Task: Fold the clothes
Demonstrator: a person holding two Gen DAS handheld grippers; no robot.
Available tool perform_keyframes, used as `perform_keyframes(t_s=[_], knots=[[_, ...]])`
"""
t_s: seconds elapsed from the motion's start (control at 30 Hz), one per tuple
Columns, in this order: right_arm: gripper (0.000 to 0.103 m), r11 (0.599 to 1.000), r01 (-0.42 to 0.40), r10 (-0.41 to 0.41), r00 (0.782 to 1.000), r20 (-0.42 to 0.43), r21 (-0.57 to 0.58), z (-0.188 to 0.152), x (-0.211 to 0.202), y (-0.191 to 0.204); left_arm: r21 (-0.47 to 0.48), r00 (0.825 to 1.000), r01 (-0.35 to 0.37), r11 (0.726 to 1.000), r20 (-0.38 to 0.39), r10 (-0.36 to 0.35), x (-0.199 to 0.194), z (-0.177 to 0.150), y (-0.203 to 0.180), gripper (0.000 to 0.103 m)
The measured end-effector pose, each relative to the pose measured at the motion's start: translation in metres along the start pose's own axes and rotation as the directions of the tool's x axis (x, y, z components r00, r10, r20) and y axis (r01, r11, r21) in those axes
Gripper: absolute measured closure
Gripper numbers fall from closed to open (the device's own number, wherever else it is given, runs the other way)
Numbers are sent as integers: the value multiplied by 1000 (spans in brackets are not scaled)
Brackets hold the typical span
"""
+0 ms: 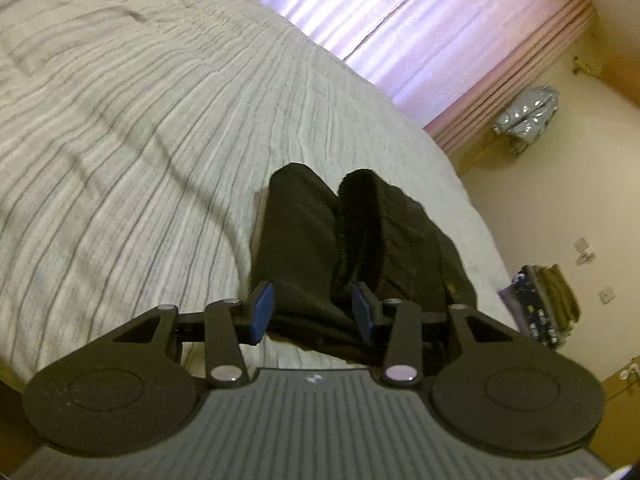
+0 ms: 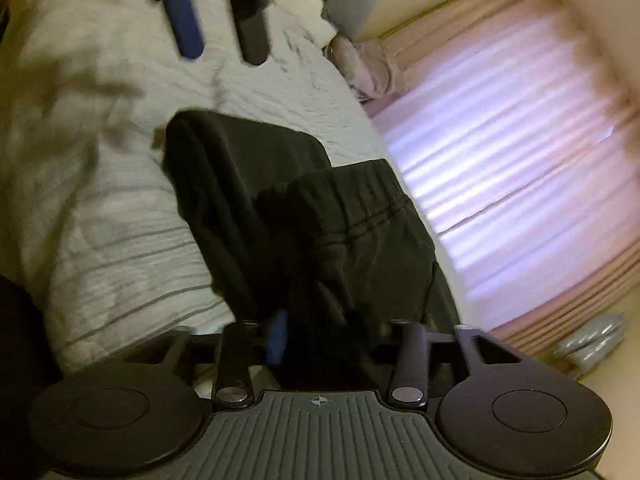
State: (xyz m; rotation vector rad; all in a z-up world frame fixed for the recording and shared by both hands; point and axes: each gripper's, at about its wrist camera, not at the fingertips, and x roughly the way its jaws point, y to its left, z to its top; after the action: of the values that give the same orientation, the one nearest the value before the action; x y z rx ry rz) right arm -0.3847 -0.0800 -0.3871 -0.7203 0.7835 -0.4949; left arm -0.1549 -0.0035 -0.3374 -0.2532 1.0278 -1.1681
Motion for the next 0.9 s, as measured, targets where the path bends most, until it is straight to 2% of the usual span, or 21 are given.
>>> perform_keyframes(t_s=[0.03, 0.07, 0.13, 0.17, 0.2, 0.27, 0.3, 0.33, 0.37, 0.4, 0.5, 0.53, 0.63, 0.7, 0.9], knots=[[21, 999, -27, 27, 1000, 14, 26, -1, -6, -8, -11, 1000, 9, 1000, -6, -9, 2, 1, 0, 65], [17, 997, -55, 54, 998, 29, 52, -1, -11, -15, -21, 1000, 18, 1000, -11, -19, 5, 1, 1, 65], [17, 988, -91, 84, 995, 55, 129, -6, -24, -37, -42, 999, 47, 998, -21, -48, 11, 3, 0, 65], [17, 974, -95, 86, 995, 56, 205, -8, -32, -50, -49, 998, 62, 997, -24, -63, 13, 4, -1, 65], [17, 941, -116, 103, 993, 57, 318, -15, -35, -71, -49, 997, 73, 996, -27, -74, 16, 4, -3, 65], [17, 837, -132, 121, 991, 55, 532, -29, -39, -108, -38, 996, 84, 996, -31, -85, 21, 5, -6, 65], [18, 768, -116, 121, 992, 35, 630, -39, -37, -126, -33, 996, 84, 996, -35, -86, 24, 5, -8, 65], [18, 723, -83, 106, 994, 8, 686, -45, -33, -138, -33, 996, 85, 996, -38, -87, 26, 4, -8, 65], [24, 675, -48, 93, 995, -20, 737, -52, -30, -149, -36, 995, 85, 996, -41, -87, 26, 3, -8, 65], [35, 628, -15, 81, 996, -46, 778, -57, -27, -160, -39, 995, 85, 996, -42, -86, 27, 2, -8, 65], [35, 772, -9, 23, 1000, -14, 635, -27, -29, -142, -45, 997, 71, 996, -39, -73, 25, -1, -5, 65], [35, 828, -31, 28, 1000, 13, 560, -13, -27, -126, -51, 997, 63, 997, -38, -65, 23, -2, -2, 65], [35, 926, -74, 50, 996, 74, 370, 20, -17, -77, -68, 998, 42, 997, -33, -44, 15, -4, 7, 65], [35, 960, -78, 53, 993, 101, 268, 37, -7, -51, -74, 999, 33, 997, -31, -35, 9, -4, 13, 65], [35, 998, 13, -15, 999, 30, 68, 45, 41, -14, -75, 999, 33, 997, -24, -35, 0, 3, 29, 64]])
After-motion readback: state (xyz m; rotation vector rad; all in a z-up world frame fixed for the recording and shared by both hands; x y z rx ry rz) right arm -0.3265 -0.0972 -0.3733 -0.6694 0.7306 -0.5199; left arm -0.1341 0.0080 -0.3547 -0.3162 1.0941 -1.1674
